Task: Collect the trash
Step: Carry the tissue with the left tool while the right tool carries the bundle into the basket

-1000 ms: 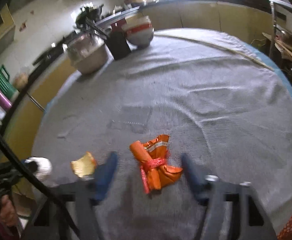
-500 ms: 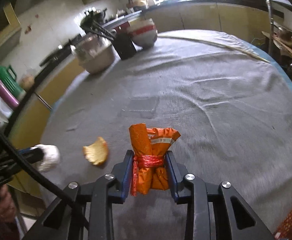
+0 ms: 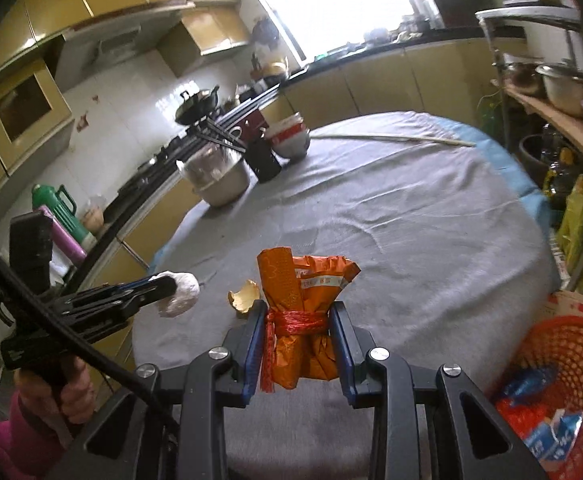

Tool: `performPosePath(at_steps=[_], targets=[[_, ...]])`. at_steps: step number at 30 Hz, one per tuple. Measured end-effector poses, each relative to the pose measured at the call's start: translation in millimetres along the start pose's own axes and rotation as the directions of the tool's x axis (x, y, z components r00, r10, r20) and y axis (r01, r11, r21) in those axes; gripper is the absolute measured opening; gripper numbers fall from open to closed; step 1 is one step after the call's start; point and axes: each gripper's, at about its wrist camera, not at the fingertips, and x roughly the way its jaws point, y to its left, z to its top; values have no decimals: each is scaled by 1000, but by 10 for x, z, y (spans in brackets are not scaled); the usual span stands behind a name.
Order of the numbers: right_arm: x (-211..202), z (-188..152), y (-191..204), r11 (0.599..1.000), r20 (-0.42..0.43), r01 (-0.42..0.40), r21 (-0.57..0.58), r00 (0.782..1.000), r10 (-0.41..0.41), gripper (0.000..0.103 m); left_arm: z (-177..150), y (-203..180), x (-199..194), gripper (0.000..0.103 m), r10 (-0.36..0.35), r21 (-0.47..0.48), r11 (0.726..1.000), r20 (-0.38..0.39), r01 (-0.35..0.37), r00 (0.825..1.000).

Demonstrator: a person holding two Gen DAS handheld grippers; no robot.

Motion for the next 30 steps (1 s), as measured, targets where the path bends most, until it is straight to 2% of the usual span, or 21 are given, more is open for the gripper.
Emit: performPosePath(at_steps=[14, 22, 30], targets=[[-756, -245, -339, 994, 104, 80, 74, 991, -88, 34, 41, -790, -221, 20, 63, 204, 976, 75, -77, 995], [-927, -315, -598, 985, 120, 115, 130, 984, -130, 34, 8, -1104, -156, 20, 46, 269, 961, 48, -57, 998], [-1083, -419, -899, 968, 116, 148, 201, 978, -174, 35, -19, -1427, -45, 20, 5, 327, 945, 9, -7, 1000]])
